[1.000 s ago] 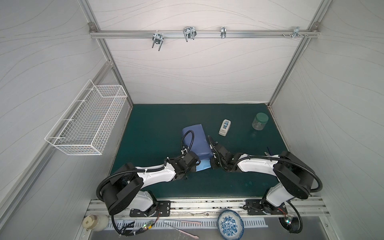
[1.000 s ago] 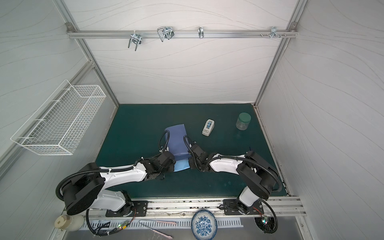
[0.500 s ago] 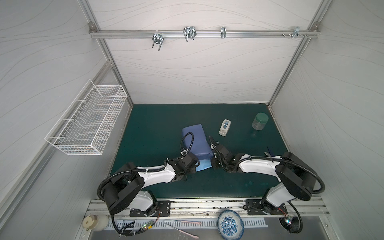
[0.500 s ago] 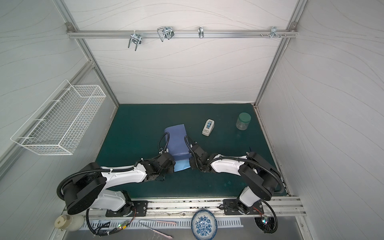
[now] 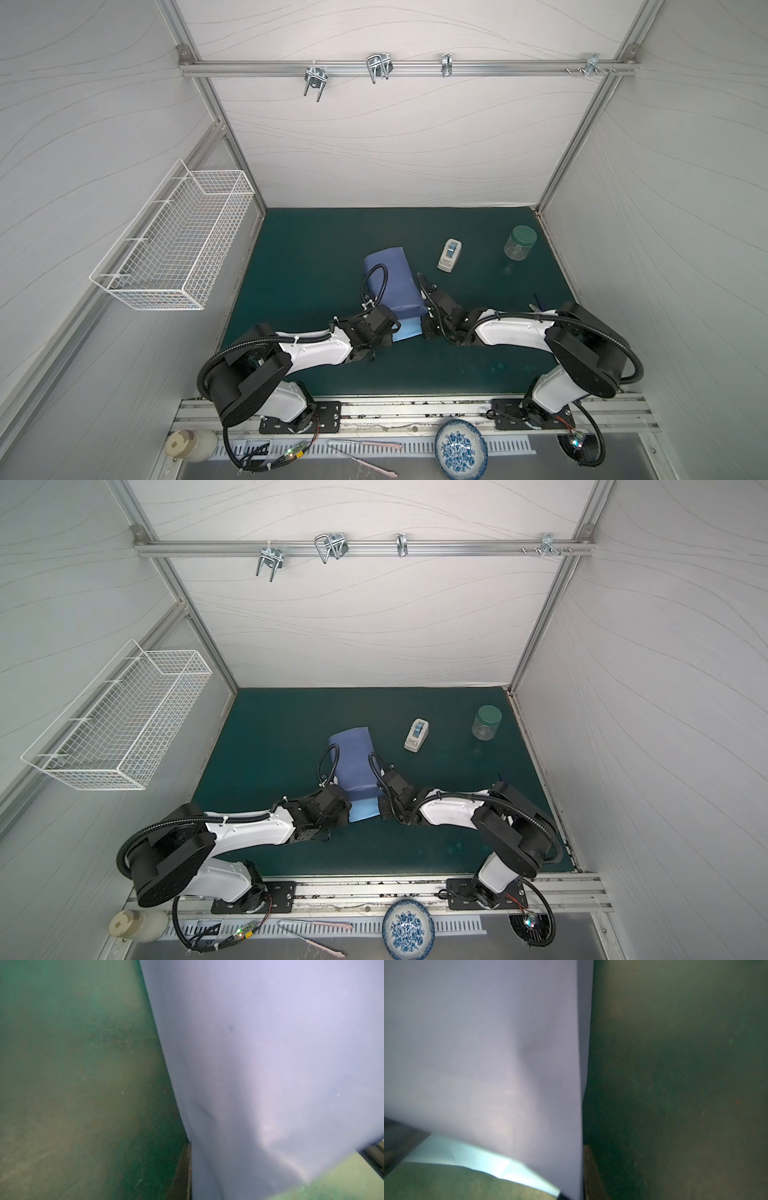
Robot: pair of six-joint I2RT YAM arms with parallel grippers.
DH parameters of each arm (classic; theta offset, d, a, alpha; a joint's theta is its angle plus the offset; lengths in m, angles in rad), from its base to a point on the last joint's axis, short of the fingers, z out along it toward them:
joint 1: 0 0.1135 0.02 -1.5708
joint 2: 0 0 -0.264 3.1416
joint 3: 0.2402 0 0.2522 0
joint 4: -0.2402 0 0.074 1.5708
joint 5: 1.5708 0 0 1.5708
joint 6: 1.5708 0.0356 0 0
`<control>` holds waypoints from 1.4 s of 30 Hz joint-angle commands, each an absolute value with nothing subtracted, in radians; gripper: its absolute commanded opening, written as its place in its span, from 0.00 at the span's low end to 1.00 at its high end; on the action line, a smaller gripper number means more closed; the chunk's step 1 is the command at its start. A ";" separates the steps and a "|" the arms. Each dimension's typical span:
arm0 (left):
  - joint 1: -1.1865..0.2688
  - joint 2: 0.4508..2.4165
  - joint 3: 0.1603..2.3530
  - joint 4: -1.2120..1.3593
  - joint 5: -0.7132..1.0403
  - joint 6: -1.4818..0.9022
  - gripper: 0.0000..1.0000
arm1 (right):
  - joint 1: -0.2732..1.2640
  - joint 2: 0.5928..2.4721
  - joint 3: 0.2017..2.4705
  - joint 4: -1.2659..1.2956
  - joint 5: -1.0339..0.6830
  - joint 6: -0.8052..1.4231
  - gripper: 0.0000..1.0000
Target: Wrap the gift box in paper
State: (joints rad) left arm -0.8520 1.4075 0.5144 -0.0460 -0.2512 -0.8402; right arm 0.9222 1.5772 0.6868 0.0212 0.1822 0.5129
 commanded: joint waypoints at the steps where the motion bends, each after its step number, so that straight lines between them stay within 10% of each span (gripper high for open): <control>1: -0.856 1.410 0.541 -0.048 -0.279 -0.839 0.00 | 0.916 1.554 0.695 0.007 0.183 0.518 0.10; 12: -0.856 1.394 0.551 -0.065 -0.286 -0.830 0.00 | 0.898 1.515 0.690 0.021 0.140 0.487 0.33; 22: -0.856 1.399 0.559 -0.068 -0.288 -0.828 0.01 | 0.867 1.582 0.708 0.041 0.142 0.485 0.19; 42: -0.843 1.413 0.615 -0.088 -0.298 -0.808 0.35 | 0.865 1.595 0.712 0.049 0.135 0.509 0.04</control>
